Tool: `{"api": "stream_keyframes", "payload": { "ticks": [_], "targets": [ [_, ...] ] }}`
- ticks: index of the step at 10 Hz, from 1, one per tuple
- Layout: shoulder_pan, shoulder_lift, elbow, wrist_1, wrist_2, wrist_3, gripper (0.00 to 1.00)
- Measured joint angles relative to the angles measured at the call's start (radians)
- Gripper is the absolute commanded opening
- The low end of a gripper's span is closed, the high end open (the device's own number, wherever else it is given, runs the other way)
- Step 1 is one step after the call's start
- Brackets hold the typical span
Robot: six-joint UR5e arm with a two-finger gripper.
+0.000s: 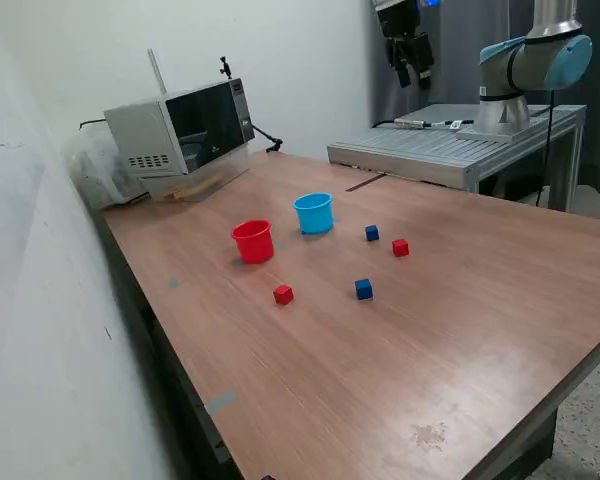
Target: Place red objects in the red bin, and blue objects in the blue bin.
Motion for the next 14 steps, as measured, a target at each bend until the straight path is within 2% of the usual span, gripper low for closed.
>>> {"api": "stream_keyframes", "payload": {
  "ticks": [4,6,10,14],
  "targets": [
    [0.006,0.198,-0.024,-0.282,0.004,0.122,1.0],
    [0.006,0.298,-0.025,-0.385,0.004,0.155,1.0],
    [-0.002,0.477,-0.037,-0.493,0.004,0.166,1.0],
    [-0.005,0.566,-0.051,-0.548,0.003,0.165,1.0]
  ]
}}
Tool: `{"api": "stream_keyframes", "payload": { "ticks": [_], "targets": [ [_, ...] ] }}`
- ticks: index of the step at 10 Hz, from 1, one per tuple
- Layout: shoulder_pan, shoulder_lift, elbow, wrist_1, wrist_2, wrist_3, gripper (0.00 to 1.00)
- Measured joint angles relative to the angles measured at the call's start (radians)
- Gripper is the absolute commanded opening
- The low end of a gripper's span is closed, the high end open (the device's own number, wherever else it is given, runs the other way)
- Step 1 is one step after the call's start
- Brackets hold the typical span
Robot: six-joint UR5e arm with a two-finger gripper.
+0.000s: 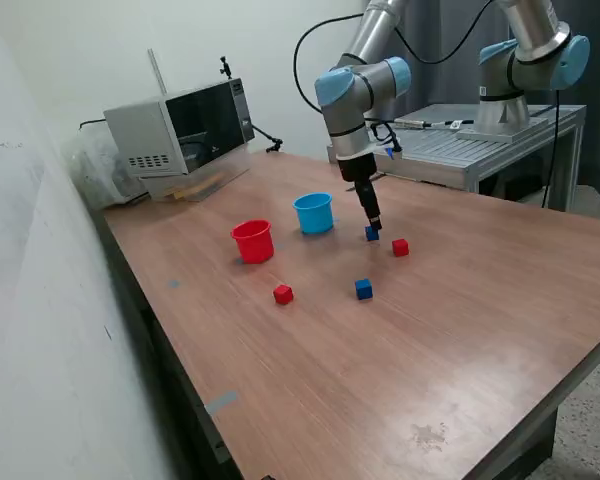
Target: Place red objects in the red bin, and blue objects in the blue bin.
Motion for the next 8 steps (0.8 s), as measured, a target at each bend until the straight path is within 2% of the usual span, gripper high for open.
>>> {"api": "stream_keyframes", "payload": {
  "ticks": [5,7,8],
  "targets": [
    [-0.005,0.026,-0.018,-0.008,-0.002,-0.007,1.0],
    [-0.006,0.035,-0.016,-0.007,-0.003,-0.039,1.0],
    [-0.006,0.038,-0.017,-0.007,-0.003,-0.055,0.0]
  ]
}}
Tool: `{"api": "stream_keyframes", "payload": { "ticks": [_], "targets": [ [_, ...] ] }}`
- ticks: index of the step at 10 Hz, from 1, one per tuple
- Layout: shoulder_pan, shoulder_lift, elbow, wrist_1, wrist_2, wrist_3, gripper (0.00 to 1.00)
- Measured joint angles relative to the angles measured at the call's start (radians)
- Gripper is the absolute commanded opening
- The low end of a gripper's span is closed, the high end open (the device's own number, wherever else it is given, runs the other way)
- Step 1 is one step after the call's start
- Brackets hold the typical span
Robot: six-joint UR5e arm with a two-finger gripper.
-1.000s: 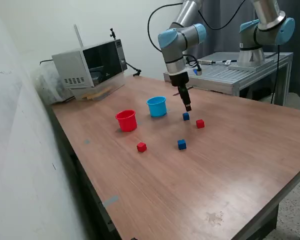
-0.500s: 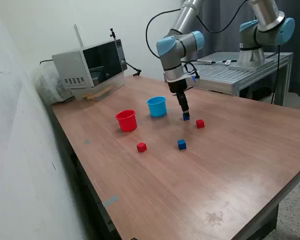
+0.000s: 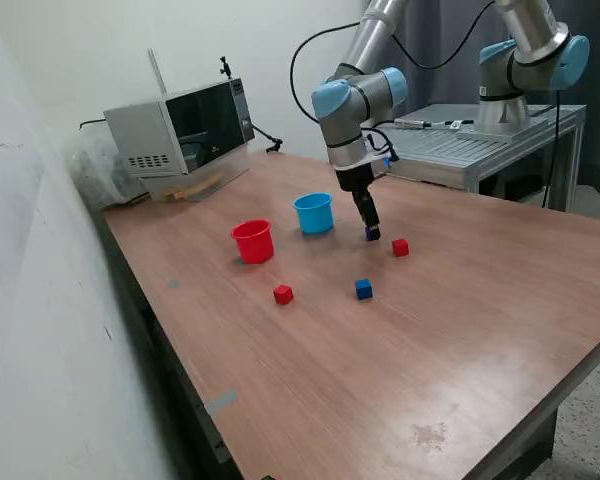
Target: Place red objects in the red bin, and blue objects in the blue bin.
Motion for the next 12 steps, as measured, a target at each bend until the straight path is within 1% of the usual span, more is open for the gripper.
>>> {"api": "stream_keyframes", "payload": {
  "ticks": [4,7,8,9,11,12],
  "targets": [
    [0.0,0.003,-0.001,-0.011,-0.002,-0.057,0.0],
    [0.0,-0.004,0.001,-0.022,-0.006,-0.067,0.0],
    [0.0,-0.026,0.004,-0.033,-0.01,-0.068,0.0],
    [0.0,-0.059,0.004,-0.041,-0.019,-0.068,0.0],
    [-0.005,-0.131,0.001,-0.044,-0.052,-0.068,0.0],
    [-0.024,-0.159,-0.004,-0.044,-0.065,-0.071,0.0]
  ]
}}
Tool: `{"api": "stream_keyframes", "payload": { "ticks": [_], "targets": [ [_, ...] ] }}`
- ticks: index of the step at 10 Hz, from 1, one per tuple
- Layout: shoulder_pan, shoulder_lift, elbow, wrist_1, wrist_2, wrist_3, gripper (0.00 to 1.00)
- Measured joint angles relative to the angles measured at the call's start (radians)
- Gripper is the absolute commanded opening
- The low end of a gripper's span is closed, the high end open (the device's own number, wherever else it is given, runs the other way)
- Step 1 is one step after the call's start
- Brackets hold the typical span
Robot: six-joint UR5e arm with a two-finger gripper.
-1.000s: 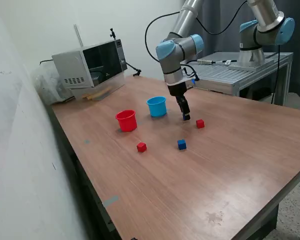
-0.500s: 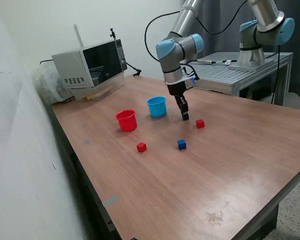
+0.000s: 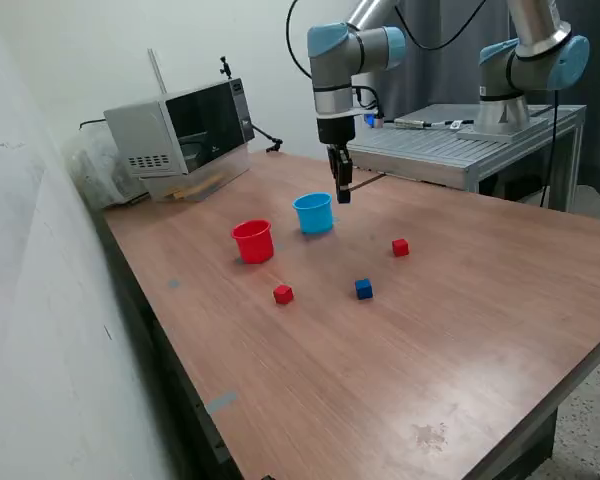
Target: Place red objects in the red bin, and blue objects in the blue bin.
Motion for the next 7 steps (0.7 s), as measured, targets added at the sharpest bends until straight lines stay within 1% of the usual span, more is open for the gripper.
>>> {"api": "stream_keyframes", "payload": {
  "ticks": [3,5,6,7],
  "targets": [
    [-0.097,-0.032,-0.009,0.001,-0.016,-0.005,0.0],
    [-0.137,-0.034,-0.006,0.002,-0.019,-0.013,0.0],
    [-0.146,-0.031,-0.004,0.002,-0.02,-0.018,1.0],
    [-0.15,-0.024,-0.004,0.017,-0.022,-0.021,1.0]
  ]
}}
